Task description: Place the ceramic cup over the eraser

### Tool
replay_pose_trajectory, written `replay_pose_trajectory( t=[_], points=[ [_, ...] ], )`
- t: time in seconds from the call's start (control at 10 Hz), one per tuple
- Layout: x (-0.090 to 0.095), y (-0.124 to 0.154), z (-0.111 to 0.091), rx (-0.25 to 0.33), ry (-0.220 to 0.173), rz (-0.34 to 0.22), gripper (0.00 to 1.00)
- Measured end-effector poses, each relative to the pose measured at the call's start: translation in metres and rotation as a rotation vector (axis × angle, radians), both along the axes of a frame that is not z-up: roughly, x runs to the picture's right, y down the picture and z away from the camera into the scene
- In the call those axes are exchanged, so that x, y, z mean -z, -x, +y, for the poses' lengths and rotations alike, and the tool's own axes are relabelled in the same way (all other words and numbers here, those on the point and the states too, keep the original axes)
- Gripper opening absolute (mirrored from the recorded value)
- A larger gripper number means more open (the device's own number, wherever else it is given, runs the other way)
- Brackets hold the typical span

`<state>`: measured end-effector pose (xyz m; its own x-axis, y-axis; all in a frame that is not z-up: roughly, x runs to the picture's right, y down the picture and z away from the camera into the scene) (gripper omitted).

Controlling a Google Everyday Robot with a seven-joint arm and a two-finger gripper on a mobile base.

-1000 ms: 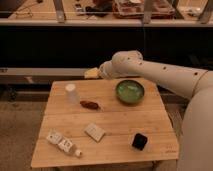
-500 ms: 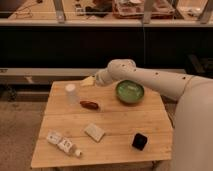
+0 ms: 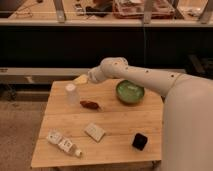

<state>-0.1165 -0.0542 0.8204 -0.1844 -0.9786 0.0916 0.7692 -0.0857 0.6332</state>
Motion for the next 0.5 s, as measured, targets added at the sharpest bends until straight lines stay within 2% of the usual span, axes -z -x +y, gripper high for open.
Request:
replay_pose_trajectory(
  t=[0.2, 0.5],
  points=[
    [-0.0062, 0.0073, 0.0003, 0.009, -0.001, -0.008, 0.8],
    [-0.0063, 0.0064, 0.0004, 0.009, -0.001, -0.007, 0.8]
  ],
)
